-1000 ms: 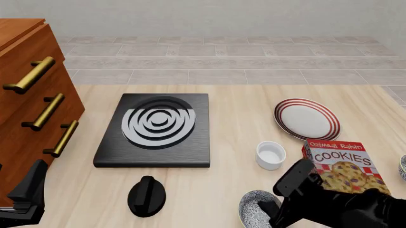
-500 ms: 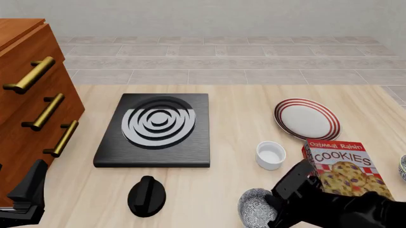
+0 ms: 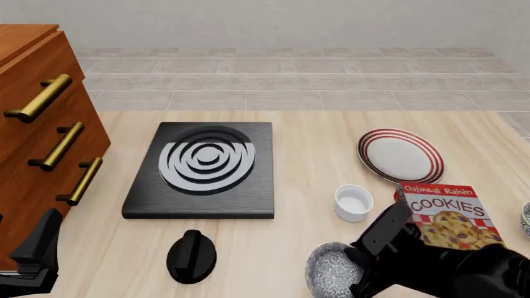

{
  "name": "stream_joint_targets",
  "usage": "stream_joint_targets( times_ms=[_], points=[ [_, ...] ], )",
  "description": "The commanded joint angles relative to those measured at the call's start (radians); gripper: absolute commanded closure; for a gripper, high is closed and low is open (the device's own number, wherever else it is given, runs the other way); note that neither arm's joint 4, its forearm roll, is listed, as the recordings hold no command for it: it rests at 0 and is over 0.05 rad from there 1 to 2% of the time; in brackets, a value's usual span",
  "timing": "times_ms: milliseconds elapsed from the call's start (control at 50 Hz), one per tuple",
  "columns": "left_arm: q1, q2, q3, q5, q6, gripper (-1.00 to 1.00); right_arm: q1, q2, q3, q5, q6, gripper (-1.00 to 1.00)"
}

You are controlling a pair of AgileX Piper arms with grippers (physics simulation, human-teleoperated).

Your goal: Pick the akita bowl next to the ramekin and place it on the plate.

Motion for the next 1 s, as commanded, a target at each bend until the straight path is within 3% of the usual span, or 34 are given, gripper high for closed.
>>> stream_joint_targets(
  times_ms=[20, 380, 580, 1000],
  points=[
    [0.000, 0.000, 0.000, 0.000, 0.000, -1.00, 0.018, -0.078, -0.039, 0.086, 0.007, 1.00],
    [0.000, 0.000, 0.000, 0.000, 0.000, -1.00, 0.030, -0.152, -0.079, 0.153, 0.093, 1.00],
    [0.000, 0.000, 0.000, 0.000, 0.000, -1.00, 0.013, -0.210, -0.135, 0.200, 0.214, 1.00],
    [0.000, 0.000, 0.000, 0.000, 0.000, -1.00, -0.065, -0.253, -0.181, 0.206, 0.332, 1.00]
  ],
)
